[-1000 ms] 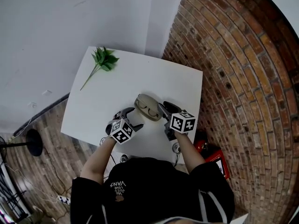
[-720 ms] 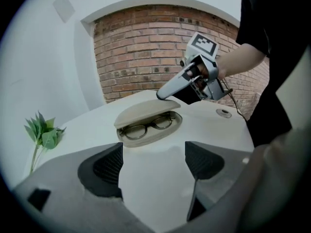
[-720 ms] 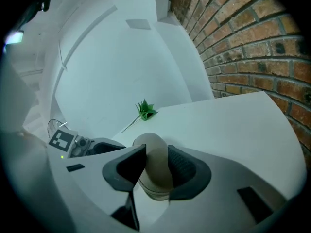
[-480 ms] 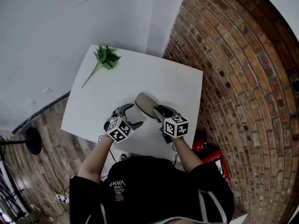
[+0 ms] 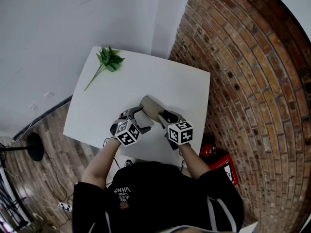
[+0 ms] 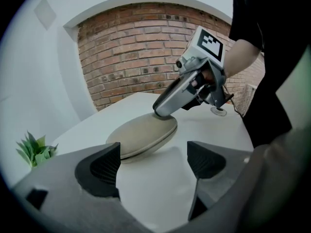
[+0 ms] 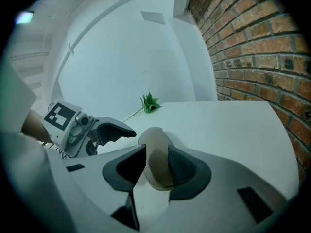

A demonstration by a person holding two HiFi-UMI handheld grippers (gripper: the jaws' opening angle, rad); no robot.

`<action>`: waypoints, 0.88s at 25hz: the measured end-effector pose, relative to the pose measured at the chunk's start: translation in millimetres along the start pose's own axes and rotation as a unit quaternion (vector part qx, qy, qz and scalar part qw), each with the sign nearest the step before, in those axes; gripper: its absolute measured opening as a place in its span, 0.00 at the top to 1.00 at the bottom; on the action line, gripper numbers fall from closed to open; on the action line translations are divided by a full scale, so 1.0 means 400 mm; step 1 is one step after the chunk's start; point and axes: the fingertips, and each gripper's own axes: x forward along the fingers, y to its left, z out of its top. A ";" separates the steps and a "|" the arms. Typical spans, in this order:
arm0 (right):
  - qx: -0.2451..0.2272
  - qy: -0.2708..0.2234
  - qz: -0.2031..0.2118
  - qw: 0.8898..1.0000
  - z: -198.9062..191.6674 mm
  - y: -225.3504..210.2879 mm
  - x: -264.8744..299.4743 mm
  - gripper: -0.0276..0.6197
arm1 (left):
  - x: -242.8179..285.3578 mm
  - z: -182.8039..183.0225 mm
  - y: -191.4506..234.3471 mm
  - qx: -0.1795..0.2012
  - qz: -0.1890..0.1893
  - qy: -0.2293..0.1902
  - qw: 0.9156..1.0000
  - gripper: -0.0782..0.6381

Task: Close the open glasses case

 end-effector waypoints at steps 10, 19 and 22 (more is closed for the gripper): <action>-0.029 0.006 -0.026 0.999 -0.007 -0.014 0.004 0.81 | 0.027 -0.018 -0.014 -0.005 -0.017 0.019 1.000 0.30; -0.052 0.007 -0.036 0.998 -0.010 -0.013 0.006 0.84 | 0.040 -0.026 -0.014 -0.018 -0.017 0.030 0.999 0.29; -0.055 0.013 -0.036 0.998 -0.011 -0.014 0.008 0.84 | 0.046 -0.028 -0.013 -0.030 -0.025 0.040 0.998 0.29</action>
